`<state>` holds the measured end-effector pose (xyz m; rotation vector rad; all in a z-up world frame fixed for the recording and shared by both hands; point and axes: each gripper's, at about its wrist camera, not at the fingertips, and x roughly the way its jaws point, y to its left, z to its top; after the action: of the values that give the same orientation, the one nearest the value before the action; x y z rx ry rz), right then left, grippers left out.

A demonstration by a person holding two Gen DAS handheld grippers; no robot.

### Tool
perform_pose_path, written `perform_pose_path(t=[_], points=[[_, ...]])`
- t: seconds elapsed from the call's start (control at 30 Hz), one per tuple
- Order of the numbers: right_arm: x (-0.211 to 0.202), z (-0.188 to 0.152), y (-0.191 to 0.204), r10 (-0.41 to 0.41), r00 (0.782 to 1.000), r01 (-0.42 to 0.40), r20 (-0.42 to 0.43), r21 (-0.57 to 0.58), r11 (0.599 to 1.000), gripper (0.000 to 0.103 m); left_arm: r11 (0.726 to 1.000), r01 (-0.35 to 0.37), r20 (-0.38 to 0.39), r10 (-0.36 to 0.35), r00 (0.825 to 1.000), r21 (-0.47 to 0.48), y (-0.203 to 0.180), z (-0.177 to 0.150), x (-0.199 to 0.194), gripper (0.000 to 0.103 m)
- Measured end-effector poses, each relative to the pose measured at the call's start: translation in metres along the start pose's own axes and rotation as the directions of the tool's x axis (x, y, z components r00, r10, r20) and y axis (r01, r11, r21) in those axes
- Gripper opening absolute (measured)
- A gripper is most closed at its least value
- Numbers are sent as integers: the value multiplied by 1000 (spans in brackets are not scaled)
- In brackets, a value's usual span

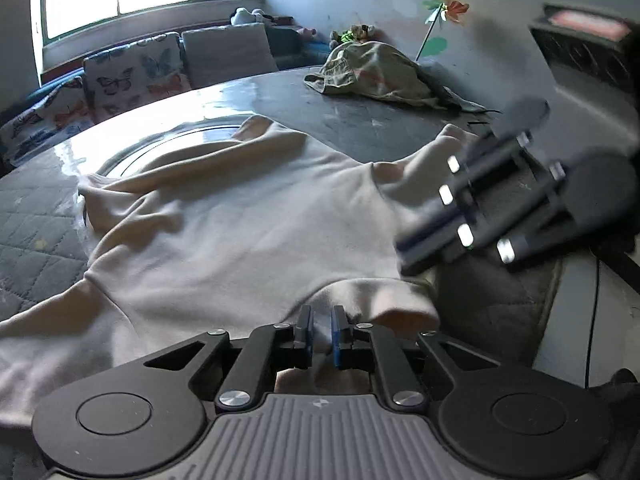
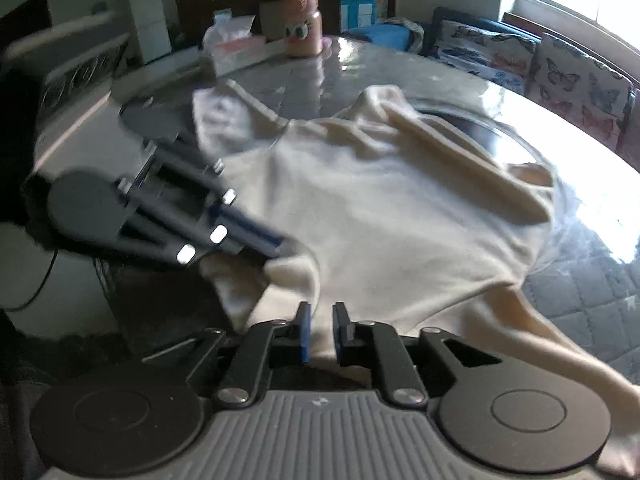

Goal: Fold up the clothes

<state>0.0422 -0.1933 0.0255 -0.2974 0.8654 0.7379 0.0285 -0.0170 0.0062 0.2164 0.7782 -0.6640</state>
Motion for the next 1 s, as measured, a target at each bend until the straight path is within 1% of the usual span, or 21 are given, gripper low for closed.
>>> perform_pose_path(t=[0.07,0.13,0.2,0.27,0.37,0.43,0.47,0.5,0.53,0.6,0.67,0.73,0.83,0.9,0.97,1.0], points=[[-4,10,-12,-36,999,35,33,22,999,15,1000,-9,10,9,1000,1,2,4,-3,11],[-5,25,-34,-79,994,74,71,78,994,16,1000,-27,37,27,999,-14,8,11,-7,11],[-2,38,-52,-116,989,104,91,119,987,16,998,-44,54,46,998,-39,16,17,-7,11],[3,52,-76,-167,980,149,105,165,975,17,996,-77,53,80,995,-52,23,21,-5,11],[13,67,-107,-230,967,201,110,224,954,25,989,-119,57,124,991,-89,38,27,-6,11],[21,76,-132,-263,959,223,110,283,933,25,981,-147,62,155,986,-124,51,33,-9,16],[26,79,-143,-274,955,229,110,308,923,25,976,-172,60,181,982,-133,58,35,-9,20],[31,82,-154,-279,954,230,108,331,915,25,970,-197,58,207,977,-142,64,38,-10,25],[36,84,-162,-280,954,228,105,350,909,25,963,-220,55,231,971,-154,71,41,-10,27],[49,87,-180,-285,953,226,99,393,891,26,946,-260,44,273,961,-194,89,49,-8,28],[61,87,-192,-285,954,225,89,416,881,29,926,-298,37,315,948,-229,106,58,-4,29],[73,87,-203,-279,957,221,77,428,877,29,904,-331,30,352,936,-270,126,70,1,32],[83,87,-212,-266,961,208,77,437,875,30,881,-349,22,375,927,-319,154,87,14,37],[87,87,-216,-259,963,199,78,443,874,34,873,-359,13,385,923,-331,167,99,25,41],[92,89,-221,-246,966,185,81,448,875,34,867,-369,-1,391,920,-335,178,109,38,42],[94,89,-223,-239,968,178,82,451,875,34,866,-372,-9,392,920,-335,181,112,45,44]])
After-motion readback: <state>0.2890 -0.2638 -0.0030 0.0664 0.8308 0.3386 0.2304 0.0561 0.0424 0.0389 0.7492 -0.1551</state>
